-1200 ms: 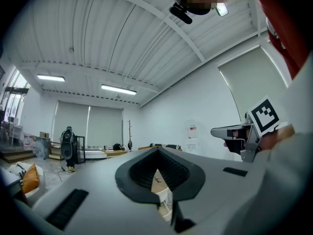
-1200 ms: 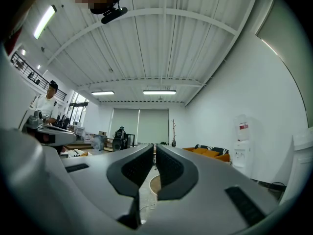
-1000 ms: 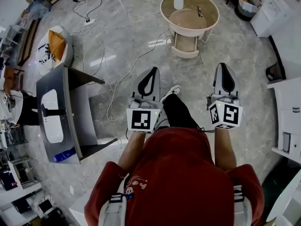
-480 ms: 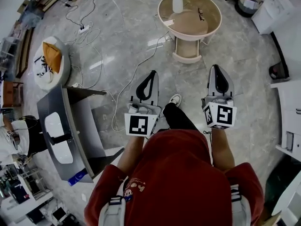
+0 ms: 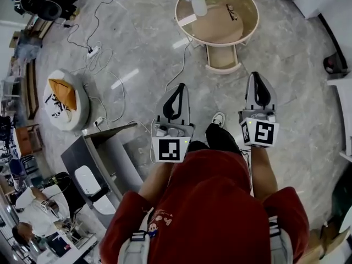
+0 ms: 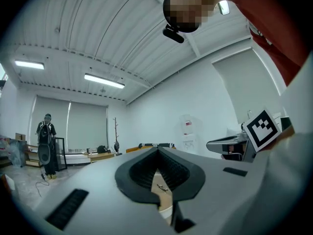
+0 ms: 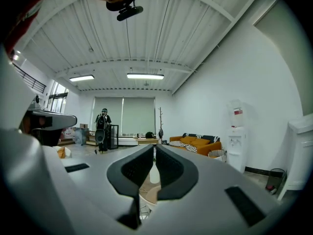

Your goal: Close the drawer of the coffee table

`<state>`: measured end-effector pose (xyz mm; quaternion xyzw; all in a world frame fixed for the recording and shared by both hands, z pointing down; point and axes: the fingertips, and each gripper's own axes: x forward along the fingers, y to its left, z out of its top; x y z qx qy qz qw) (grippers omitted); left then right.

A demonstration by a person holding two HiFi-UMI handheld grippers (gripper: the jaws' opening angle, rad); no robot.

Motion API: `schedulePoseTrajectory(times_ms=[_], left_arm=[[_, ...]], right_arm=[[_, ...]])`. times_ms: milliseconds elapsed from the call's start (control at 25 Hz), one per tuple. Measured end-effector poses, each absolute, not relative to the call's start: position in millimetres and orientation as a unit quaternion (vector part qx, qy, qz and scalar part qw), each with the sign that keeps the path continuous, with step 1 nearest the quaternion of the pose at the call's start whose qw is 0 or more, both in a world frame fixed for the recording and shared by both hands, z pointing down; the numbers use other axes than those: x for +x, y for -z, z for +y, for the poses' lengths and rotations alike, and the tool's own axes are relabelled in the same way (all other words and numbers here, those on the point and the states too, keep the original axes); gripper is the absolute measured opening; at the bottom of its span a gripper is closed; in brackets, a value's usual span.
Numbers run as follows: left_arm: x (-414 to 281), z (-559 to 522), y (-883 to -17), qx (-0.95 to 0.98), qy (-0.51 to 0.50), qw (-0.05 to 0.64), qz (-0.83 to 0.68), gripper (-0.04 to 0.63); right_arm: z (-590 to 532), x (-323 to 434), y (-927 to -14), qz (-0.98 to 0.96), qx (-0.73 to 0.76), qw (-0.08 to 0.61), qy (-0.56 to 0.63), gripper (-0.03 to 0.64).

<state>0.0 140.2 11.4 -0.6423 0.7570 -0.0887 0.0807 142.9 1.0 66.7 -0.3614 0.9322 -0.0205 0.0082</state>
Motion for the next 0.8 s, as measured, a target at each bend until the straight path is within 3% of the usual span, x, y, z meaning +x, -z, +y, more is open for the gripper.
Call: schedulePoseTrajectory(times_ms=[560,800], left_arm=[[-44.1,45.1,-30.3,-0.703,0.013,0.048,0.71,0.009],[-103.6,17.6,-50.8,-0.741,0.014,0.029,0.67,0.009]], right_arm=[[-46.4,127.3,-105.8,0.898,-0.438,-0.032,0.03,0.031],[-56.5,93.1,-111.4,0.85,-0.525,-0.021,0.036,0.031]])
